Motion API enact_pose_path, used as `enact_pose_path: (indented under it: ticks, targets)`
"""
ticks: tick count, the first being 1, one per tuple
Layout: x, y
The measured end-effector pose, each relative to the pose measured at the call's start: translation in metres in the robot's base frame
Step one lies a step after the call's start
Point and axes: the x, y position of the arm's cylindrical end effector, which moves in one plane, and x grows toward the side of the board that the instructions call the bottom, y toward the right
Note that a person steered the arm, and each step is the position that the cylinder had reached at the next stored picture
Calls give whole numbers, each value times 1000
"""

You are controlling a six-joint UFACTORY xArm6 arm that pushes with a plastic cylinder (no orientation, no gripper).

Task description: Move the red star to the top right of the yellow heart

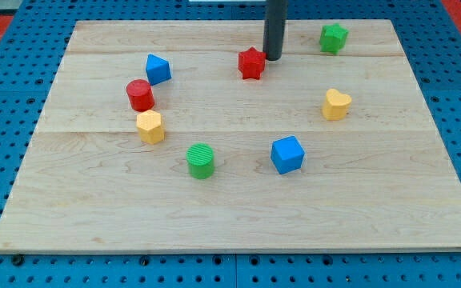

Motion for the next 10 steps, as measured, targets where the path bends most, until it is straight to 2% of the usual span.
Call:
enact_pose_path:
  ticks: [1,3,5,6,7,8,10]
  targets:
    - [-23,-34]
    - [13,-100]
    - [26,35]
    - [23,20]
    - [3,-27]
    - [-53,1]
    - [12,63]
